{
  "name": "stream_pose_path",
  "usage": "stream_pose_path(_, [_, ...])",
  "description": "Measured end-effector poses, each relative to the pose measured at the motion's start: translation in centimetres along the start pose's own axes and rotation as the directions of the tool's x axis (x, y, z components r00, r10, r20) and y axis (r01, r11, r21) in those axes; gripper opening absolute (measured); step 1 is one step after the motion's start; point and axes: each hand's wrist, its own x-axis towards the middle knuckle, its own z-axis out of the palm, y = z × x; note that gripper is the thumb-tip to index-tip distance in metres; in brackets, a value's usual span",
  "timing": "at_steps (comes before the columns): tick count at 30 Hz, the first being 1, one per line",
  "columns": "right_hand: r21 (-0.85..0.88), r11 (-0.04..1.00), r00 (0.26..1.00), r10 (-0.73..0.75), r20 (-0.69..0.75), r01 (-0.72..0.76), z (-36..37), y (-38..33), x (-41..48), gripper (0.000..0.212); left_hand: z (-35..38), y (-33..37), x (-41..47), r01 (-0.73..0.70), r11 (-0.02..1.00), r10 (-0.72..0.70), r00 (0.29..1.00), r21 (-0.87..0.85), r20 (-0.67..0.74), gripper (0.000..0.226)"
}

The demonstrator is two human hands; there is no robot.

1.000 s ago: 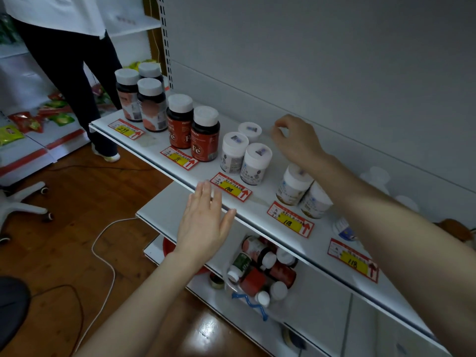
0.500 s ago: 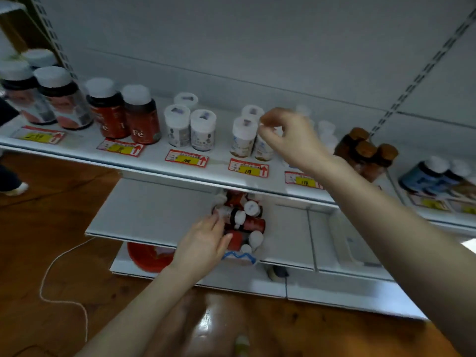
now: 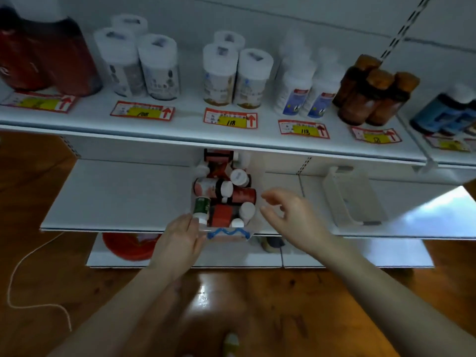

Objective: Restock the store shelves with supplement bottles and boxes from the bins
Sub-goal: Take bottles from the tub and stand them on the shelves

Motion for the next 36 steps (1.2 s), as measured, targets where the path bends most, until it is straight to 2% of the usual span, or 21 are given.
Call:
stream_pose_path(4, [-0.044, 0.999, 0.999, 0.023, 0.036, -0.021, 5.6, 5.1, 3.4, 0.028, 4.9, -1.3, 2.7, 0.036, 0.999, -0.035, 0.999, -0.038, 0.021, 0.054])
stream_pose_path(8, [-0.131, 0.991, 0.998, 0.009, 0.055, -0.001, 9.1, 9.1, 8.1, 0.036, 9.0, -2.2, 4.0, 0.051, 0.999, -0.051, 0.999, -0.006, 0.018, 0.065])
stream_pose_path(11, [-0.142, 0.99, 0.997, 0.002, 0.072, 0.009, 10.7, 10.8, 11.7, 0.044, 11.4, -2.6, 3.6, 0.082, 0.995, -0.081, 0.997, -0.051, 0.012, 0.076])
stream_pose_path(20, [-0.26, 0.96, 0.984, -0.061, 0.168, 0.104, 15.3, 13.1, 19.4, 0.073, 12.9, -2.7, 3.6, 0.087, 0.995, -0.092, 0.99, -0.055, -0.103, 0.07])
stream_pose_path(26, [-0.293, 0.955, 0.996, -0.027, 0.084, 0.05, 16.2, 13.4, 19.5, 0.059, 12.9, -3.0, 3.5, 0.077, 0.997, -0.079, 0.993, -0.023, -0.091, 0.069])
stream_pose_path(29, [-0.225, 0.974, 1.0, -0.003, -0.004, 0.002, 15.4, 13.1, 17.9, 0.056, 12.1, -2.7, 3.5, 0.094, 0.995, -0.096, 0.994, -0.044, -0.052, 0.068])
stream_pose_path(32, [-0.069, 0.997, 0.995, 0.029, -0.099, -0.036, 14.6, 12.4, 15.8, 0.057, 11.3, -2.4, 3.9, 0.107, 0.99, -0.113, 0.992, -0.086, -0.063, 0.059])
stream_pose_path(36, [0.137, 0.988, 0.979, 0.096, -0.182, -0.071, 13.6, 11.3, 12.3, 0.057, 10.7, -1.7, 6.7, 0.012, 0.996, -0.02, 0.996, -0.089, -0.087, 0.051])
